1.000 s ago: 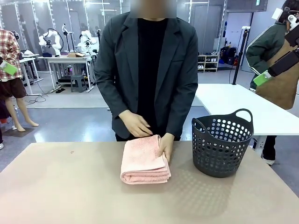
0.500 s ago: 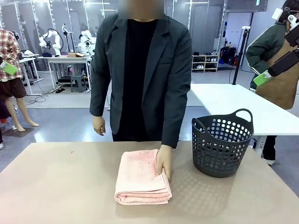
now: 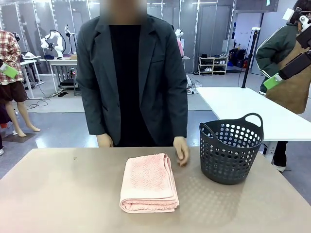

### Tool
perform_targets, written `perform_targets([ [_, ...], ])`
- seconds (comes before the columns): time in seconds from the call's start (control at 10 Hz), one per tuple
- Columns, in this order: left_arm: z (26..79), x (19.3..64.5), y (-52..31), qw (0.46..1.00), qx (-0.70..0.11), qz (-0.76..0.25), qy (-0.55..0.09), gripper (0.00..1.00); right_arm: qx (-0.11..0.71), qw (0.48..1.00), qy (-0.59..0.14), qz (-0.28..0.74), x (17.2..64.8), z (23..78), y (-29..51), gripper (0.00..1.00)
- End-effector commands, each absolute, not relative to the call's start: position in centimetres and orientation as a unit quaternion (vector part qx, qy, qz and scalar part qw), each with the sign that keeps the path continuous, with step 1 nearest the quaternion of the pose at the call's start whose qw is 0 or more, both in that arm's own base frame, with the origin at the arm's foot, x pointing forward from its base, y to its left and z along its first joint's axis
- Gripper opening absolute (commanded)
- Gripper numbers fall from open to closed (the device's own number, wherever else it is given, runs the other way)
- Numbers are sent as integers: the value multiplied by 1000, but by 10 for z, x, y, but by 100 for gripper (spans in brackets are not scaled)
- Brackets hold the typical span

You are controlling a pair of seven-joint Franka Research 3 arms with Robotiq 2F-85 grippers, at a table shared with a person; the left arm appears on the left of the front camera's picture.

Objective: Fold the towel.
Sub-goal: Pick up the 100 cm Hotel Towel and place it on the left side of the table.

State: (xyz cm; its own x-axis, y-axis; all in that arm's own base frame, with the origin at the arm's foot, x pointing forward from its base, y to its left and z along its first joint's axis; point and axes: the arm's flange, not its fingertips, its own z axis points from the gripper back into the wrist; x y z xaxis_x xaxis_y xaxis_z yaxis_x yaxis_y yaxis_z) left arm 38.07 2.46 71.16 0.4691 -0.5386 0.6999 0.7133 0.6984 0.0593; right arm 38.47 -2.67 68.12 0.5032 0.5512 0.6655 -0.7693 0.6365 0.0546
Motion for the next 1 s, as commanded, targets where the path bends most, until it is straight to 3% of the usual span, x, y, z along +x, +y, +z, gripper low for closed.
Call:
perform_targets([
  [0.0,712,380,23,850,-124,-365,-358,100,174,849,-307,393,385,683,-27,100],
  [0.9,712,380,23,850,-124,-365,-358,100,174,849,-307,393,385,683,-27,100],
])
